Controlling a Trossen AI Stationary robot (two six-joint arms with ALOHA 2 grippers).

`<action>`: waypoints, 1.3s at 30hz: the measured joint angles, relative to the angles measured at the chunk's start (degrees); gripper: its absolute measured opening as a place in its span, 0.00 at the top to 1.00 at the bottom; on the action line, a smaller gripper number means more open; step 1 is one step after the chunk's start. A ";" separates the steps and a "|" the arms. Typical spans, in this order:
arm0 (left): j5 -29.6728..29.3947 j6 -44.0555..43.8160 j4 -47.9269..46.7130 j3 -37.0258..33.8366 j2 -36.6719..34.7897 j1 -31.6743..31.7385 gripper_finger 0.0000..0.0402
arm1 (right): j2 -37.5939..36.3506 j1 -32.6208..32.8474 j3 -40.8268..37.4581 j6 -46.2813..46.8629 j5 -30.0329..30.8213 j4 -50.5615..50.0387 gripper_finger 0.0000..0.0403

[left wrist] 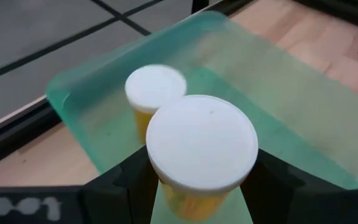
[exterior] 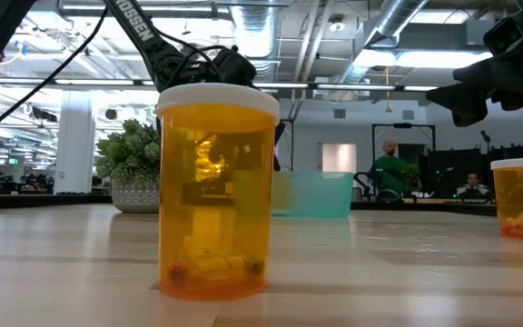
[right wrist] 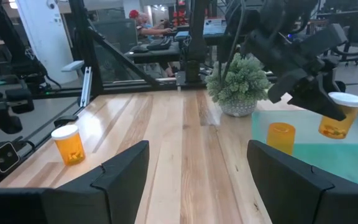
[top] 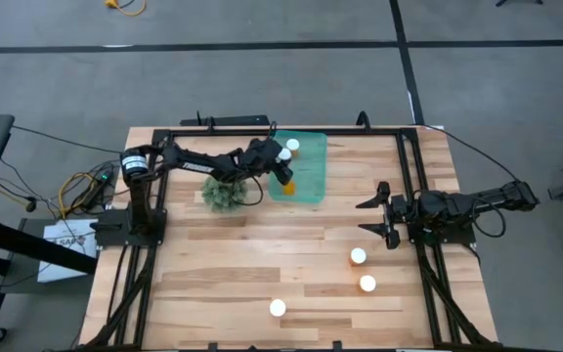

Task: Pick and place pill bottles into a basket
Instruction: Put the orange pill bottle into the green bin

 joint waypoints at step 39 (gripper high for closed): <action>8.39 9.65 -7.16 -0.07 -17.49 -8.57 0.35 | 0.00 0.00 0.00 0.00 0.00 -0.02 0.34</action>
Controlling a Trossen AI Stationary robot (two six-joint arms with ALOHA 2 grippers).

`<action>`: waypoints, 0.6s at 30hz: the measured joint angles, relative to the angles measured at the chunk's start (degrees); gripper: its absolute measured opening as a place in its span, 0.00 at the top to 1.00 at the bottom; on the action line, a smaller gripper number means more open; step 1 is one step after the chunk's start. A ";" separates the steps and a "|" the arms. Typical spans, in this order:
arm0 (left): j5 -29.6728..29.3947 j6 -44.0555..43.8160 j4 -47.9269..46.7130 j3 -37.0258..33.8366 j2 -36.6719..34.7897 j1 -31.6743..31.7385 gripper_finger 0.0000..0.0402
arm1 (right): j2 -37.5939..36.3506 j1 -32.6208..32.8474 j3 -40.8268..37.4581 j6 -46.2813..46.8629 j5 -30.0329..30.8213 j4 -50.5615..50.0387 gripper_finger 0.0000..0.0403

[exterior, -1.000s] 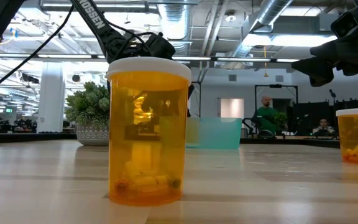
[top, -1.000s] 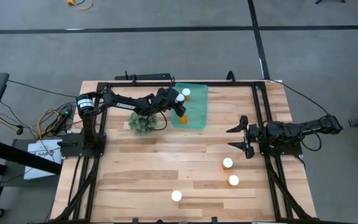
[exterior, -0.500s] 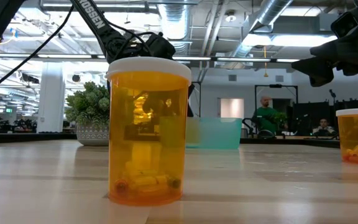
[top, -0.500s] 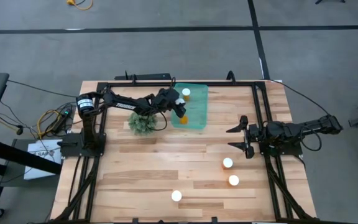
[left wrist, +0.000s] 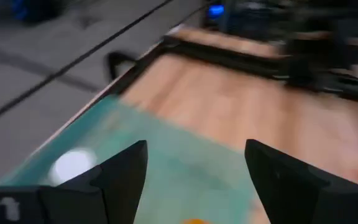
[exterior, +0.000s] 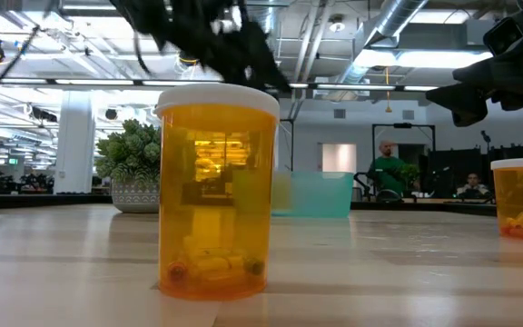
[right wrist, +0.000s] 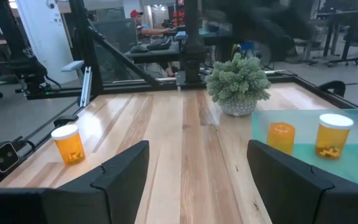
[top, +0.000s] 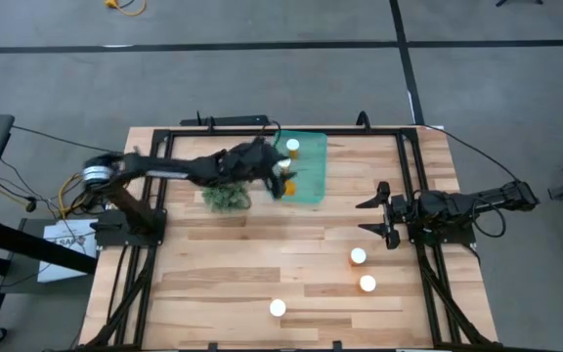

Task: Pick and place pill bottles into a basket
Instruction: Put the orange pill bottle into the green bin

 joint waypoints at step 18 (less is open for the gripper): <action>-23.20 -20.06 -29.50 0.02 -11.83 -50.53 0.35 | 0.01 0.00 0.01 0.00 0.03 0.02 0.34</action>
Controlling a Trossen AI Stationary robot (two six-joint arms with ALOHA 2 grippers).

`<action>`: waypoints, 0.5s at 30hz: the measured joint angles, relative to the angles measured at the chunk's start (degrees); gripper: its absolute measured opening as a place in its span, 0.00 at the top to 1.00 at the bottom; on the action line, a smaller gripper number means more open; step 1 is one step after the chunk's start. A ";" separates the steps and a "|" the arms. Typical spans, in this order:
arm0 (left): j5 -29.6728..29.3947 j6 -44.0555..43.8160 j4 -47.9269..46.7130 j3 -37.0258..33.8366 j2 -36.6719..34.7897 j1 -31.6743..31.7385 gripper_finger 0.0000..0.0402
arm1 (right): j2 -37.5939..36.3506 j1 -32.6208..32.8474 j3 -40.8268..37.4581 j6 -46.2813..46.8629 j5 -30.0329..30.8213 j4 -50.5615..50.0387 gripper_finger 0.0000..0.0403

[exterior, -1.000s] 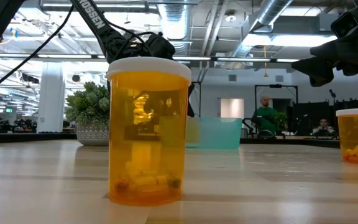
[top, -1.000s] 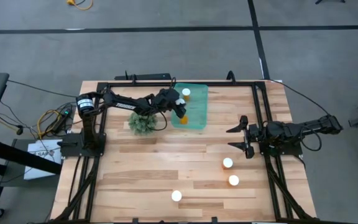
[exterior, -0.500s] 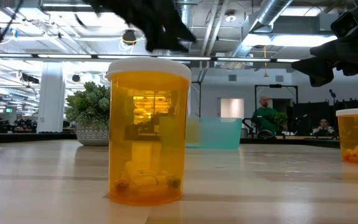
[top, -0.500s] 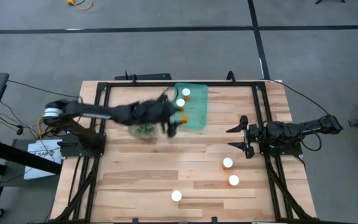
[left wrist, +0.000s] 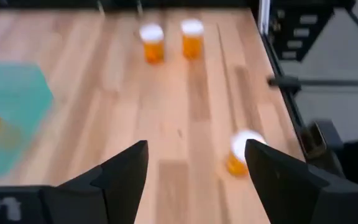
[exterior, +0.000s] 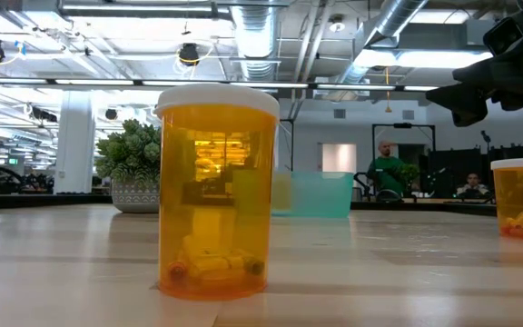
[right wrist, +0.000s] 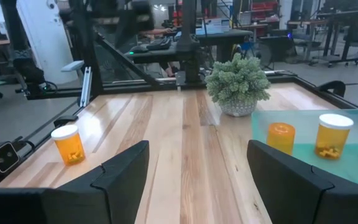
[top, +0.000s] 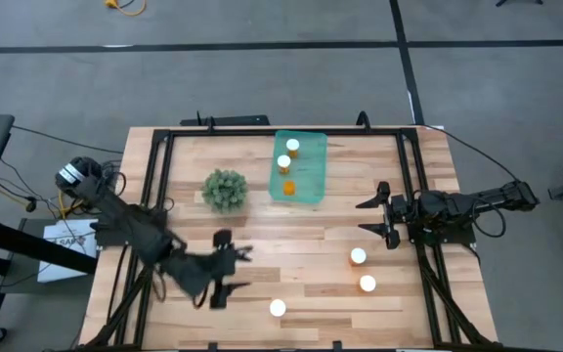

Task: Pick and place pill bottles into a basket
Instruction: Put the orange pill bottle into the green bin

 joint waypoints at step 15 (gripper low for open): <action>1.61 -9.46 7.77 0.00 20.48 -9.84 0.35 | -0.01 0.00 -0.01 0.00 -0.02 -0.01 0.34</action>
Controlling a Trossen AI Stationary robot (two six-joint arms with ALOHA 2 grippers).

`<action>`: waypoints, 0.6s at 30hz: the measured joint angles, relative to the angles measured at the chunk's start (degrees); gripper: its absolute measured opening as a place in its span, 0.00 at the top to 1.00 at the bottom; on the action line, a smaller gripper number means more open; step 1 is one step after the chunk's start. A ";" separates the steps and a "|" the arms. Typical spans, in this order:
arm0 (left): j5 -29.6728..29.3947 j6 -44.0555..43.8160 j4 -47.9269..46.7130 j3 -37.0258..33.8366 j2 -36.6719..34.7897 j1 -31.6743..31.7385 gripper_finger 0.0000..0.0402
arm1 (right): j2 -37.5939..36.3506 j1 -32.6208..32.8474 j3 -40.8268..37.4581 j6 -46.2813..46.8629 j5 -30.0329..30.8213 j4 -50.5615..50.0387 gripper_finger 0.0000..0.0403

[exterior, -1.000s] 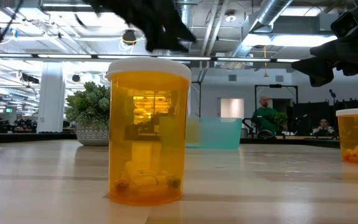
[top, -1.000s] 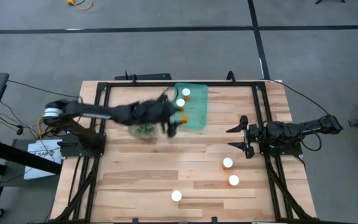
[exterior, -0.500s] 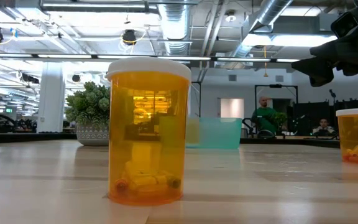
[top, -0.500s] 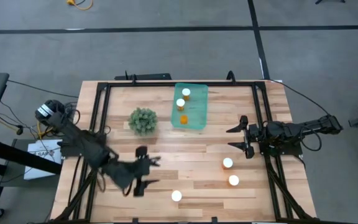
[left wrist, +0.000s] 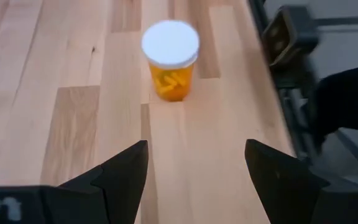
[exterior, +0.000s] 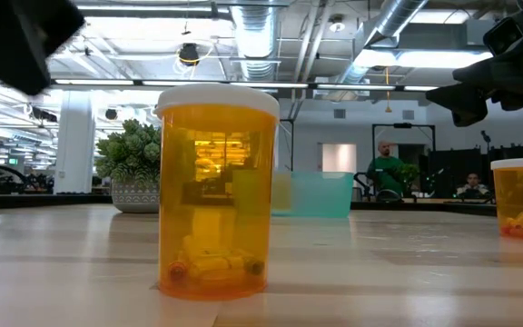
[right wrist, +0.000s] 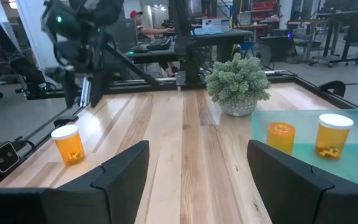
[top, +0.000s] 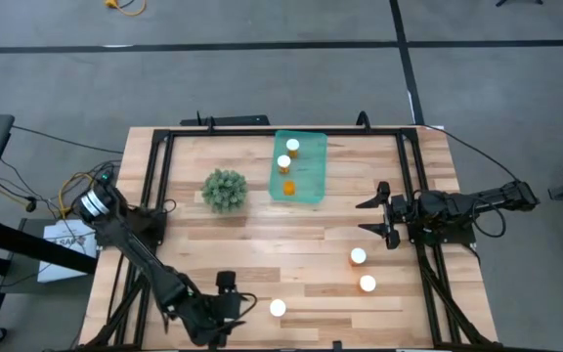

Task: Pick and place pill bottles into a basket
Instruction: Put the orange pill bottle into the green bin

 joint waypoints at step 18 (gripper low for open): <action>-1.77 7.39 18.27 -0.02 12.97 7.36 0.31 | 0.00 0.00 0.00 0.01 0.00 -0.02 0.34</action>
